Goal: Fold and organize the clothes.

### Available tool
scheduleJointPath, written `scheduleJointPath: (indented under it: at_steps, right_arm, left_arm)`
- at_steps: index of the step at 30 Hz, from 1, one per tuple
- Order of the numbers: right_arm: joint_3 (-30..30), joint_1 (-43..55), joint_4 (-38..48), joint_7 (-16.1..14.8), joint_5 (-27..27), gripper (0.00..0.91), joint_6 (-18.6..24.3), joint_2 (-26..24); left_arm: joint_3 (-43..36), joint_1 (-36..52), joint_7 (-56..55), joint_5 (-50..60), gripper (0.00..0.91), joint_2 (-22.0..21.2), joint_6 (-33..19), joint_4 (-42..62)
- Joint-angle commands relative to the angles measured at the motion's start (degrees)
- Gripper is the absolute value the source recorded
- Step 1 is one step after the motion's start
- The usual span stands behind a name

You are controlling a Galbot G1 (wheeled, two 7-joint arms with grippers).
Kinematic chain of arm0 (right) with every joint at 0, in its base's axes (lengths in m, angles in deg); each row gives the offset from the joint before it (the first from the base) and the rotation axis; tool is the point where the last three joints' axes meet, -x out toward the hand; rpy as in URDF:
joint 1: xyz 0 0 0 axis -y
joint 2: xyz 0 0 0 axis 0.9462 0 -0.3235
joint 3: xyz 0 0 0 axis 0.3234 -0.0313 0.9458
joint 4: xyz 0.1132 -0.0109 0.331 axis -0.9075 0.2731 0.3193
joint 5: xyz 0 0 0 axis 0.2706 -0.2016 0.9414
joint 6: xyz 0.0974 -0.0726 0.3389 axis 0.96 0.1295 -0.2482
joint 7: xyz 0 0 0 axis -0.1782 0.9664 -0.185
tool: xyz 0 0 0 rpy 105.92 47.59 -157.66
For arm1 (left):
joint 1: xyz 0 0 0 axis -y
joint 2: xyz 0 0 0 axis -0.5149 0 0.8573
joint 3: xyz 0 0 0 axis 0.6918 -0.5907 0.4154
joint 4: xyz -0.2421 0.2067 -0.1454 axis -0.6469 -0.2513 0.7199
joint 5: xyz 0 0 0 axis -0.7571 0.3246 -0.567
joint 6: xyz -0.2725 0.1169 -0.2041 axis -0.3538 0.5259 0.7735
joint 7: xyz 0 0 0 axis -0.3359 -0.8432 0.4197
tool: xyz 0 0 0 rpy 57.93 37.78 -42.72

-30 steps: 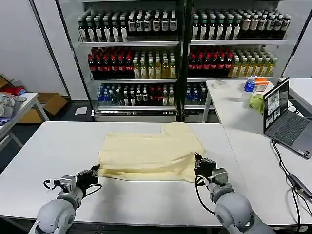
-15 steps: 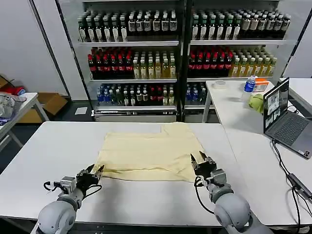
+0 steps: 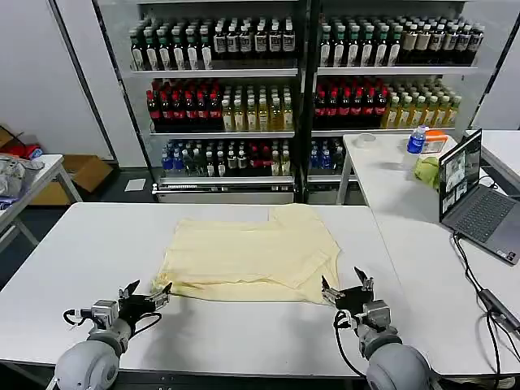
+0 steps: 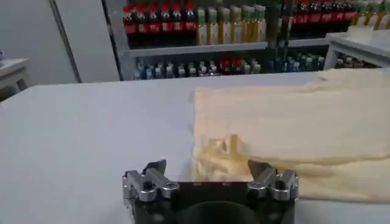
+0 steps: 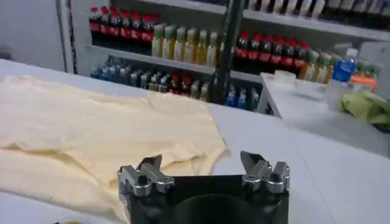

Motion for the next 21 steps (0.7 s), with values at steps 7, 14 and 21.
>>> scheduleJointPath:
  at_steps: [7,14,21]
  right_arm:
    - [0.39,-1.79,0.39,3.38,7.11,0.907,-2.04,1.58]
    - [-0.36,-1.96,1.47,3.75,9.48,0.000,-2.04,1.76]
    - [-0.85,-1.25,2.55,3.80,10.55,0.000,-1.98,1.32]
  left_arm:
    - [-0.54,3.85,-0.24,-3.25,0.171,0.84,0.32,4.62]
    - [-1.54,4.36,-0.22,-2.75,0.030,0.79,0.48,5.38]
    - [-2.16,4.66,-0.12,-2.56,0.020,0.33,0.99,6.34]
